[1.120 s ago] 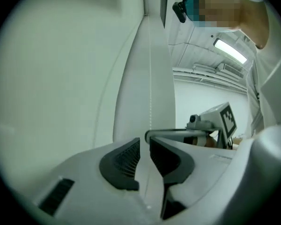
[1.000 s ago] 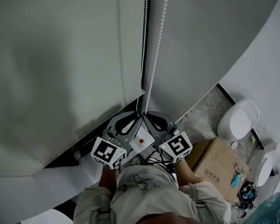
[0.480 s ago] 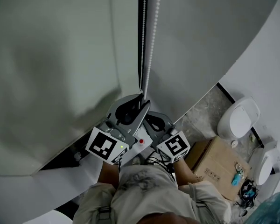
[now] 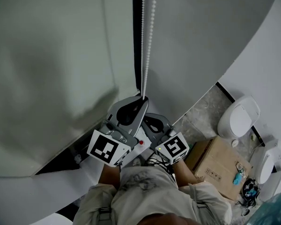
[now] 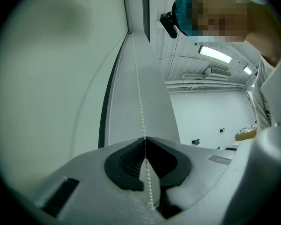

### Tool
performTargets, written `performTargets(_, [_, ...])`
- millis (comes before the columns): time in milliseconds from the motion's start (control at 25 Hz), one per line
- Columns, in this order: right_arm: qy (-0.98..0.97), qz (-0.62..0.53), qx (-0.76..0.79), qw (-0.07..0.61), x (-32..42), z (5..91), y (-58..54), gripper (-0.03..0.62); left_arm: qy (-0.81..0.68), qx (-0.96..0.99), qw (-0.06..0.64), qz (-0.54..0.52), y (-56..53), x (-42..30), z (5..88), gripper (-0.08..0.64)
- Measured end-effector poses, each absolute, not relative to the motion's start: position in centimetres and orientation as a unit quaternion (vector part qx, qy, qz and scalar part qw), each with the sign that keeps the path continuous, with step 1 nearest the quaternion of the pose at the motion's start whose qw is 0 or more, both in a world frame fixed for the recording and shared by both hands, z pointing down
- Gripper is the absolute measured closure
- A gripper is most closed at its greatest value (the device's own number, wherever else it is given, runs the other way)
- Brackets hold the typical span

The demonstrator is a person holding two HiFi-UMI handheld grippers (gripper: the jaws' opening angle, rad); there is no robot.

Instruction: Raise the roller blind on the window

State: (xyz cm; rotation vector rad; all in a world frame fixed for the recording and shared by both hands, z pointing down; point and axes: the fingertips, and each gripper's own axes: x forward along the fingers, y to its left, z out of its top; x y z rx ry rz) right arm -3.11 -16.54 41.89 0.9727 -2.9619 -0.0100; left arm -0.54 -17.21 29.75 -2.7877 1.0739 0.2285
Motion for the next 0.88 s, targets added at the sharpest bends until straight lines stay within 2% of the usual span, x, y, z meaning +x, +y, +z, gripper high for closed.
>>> performTargets(880, [-0.948,0.031,0.314,0.035,-2.7,45.7,-17.1,0.580,0.363,-0.930,0.014,0.059,-18.3,-0.9,33.9,0.546])
